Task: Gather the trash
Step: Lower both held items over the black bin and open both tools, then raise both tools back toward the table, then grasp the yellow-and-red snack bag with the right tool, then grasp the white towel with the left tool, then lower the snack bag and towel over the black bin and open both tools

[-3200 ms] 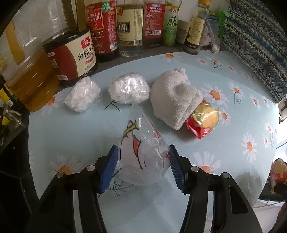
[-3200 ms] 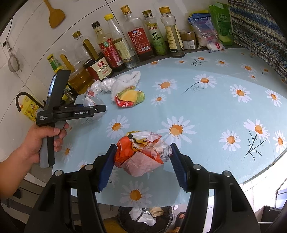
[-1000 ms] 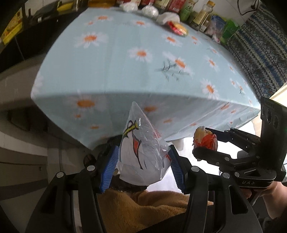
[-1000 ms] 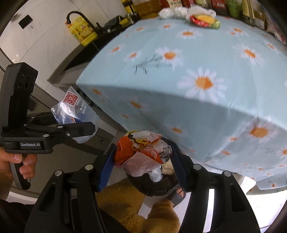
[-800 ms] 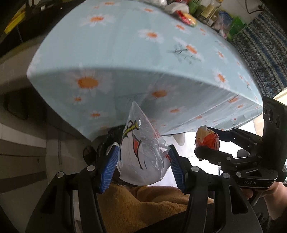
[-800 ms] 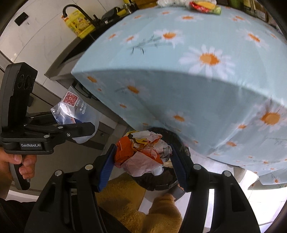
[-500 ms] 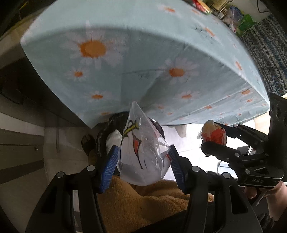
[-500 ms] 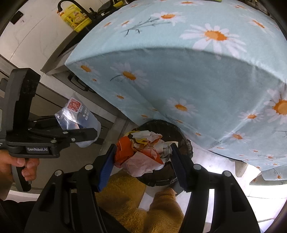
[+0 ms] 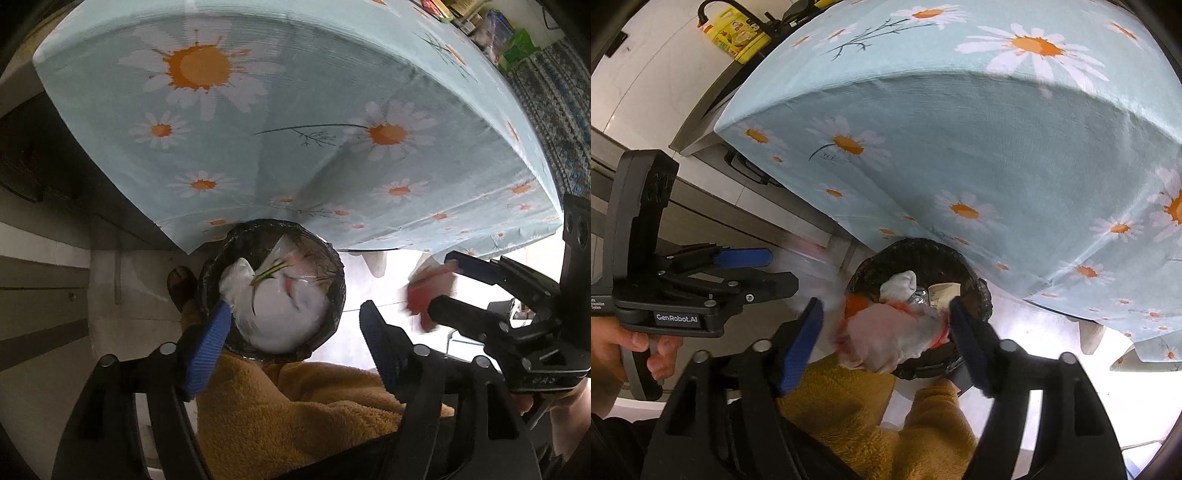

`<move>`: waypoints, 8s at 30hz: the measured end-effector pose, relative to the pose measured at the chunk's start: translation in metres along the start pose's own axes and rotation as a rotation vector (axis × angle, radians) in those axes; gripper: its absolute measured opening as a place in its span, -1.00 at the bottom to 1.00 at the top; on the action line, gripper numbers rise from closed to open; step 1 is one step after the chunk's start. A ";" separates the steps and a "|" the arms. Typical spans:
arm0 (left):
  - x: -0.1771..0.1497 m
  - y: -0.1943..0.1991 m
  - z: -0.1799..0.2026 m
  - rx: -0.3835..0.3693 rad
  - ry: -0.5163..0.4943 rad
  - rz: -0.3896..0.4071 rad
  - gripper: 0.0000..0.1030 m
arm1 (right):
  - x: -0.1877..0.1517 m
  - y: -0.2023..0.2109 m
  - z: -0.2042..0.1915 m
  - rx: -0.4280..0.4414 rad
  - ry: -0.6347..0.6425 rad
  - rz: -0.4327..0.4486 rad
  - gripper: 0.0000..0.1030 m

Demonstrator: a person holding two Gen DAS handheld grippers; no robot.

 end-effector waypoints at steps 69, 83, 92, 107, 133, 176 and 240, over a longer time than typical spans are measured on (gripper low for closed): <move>0.149 0.186 0.088 0.051 -0.211 0.380 0.61 | 0.170 0.205 0.068 -0.130 0.015 0.506 0.82; 0.216 0.191 0.043 0.007 -0.189 0.397 0.75 | 0.270 0.142 0.087 -0.262 0.015 0.405 0.82; 0.239 0.185 0.014 -0.010 -0.173 0.376 0.74 | 0.306 0.103 0.105 -0.316 0.012 0.341 0.82; 0.257 0.171 0.005 -0.030 -0.192 0.335 0.74 | 0.306 0.072 0.120 -0.405 0.053 0.234 0.35; 0.315 0.138 0.120 -0.066 -0.502 0.275 0.75 | 0.221 0.160 0.098 -0.288 -0.170 0.440 0.32; 0.370 0.049 0.197 0.026 -0.775 0.210 -0.49 | 0.126 0.178 0.105 -0.288 -0.391 0.522 0.32; 0.020 0.072 0.039 -0.044 -0.176 0.193 -0.49 | 0.018 0.053 -0.030 -0.020 0.167 0.136 0.32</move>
Point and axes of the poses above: each gripper's, at about its wrist camera, not at the fingertips, and y roughly against the way its jaws point, z to its right, x to its top, the point moved 10 cm from there along -y, roughly the way its jaws point, and after that the axes turned 3 degrees about -z, right-handed, at the moved point
